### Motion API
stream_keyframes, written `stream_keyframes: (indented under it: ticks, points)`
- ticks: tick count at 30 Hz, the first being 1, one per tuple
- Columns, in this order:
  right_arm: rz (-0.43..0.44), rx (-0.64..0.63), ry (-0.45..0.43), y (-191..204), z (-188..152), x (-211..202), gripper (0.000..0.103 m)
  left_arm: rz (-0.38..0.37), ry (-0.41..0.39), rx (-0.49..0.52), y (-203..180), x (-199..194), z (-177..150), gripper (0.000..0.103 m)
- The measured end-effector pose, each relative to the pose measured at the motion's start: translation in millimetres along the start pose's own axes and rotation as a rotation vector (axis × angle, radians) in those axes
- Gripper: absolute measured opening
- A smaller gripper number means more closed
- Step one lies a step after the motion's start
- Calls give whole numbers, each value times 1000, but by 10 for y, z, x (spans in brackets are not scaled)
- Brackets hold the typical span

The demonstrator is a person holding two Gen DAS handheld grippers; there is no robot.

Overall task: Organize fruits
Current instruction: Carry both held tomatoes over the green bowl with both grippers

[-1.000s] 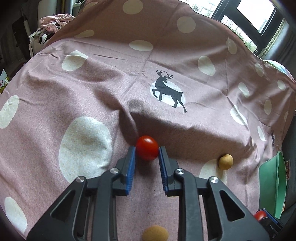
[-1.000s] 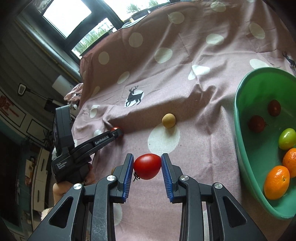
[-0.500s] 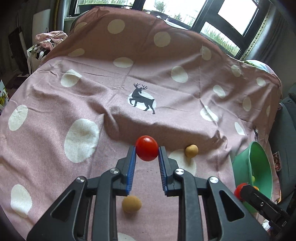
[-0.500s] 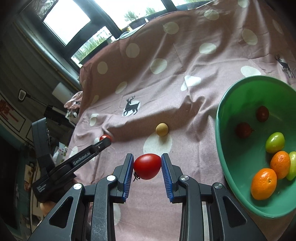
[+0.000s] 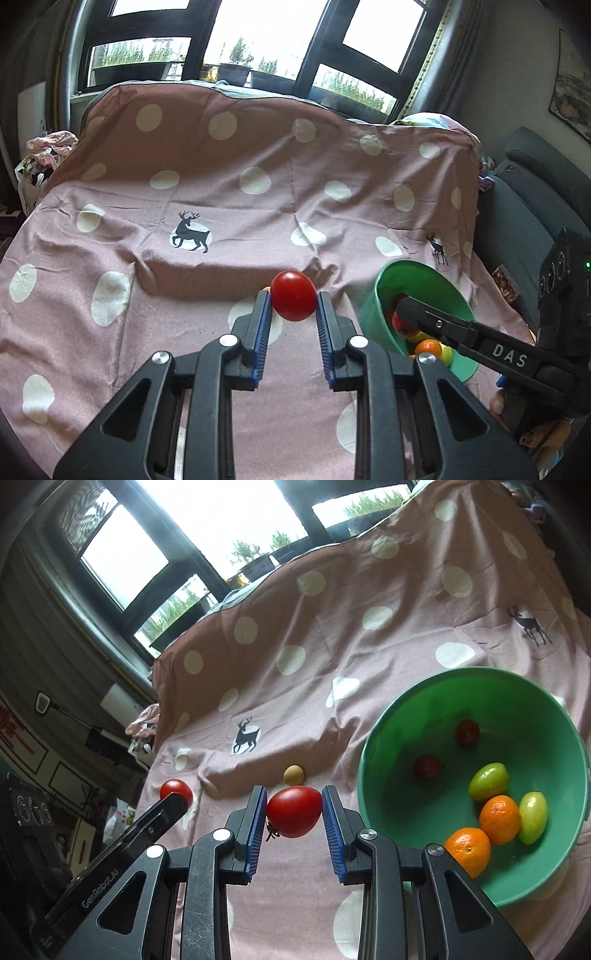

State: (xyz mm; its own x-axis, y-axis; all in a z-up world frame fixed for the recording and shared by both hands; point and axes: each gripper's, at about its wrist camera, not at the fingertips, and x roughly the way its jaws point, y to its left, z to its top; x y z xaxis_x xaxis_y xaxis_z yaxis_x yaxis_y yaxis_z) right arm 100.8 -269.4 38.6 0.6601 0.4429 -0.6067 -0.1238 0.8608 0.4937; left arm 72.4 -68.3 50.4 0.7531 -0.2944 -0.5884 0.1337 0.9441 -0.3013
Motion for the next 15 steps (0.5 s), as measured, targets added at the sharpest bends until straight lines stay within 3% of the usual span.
stream_keyframes:
  ticks: [15]
  points:
    - [-72, 136, -85, -634, 172, -345, 33, -93, 22, 150, -810, 181, -98, 24]
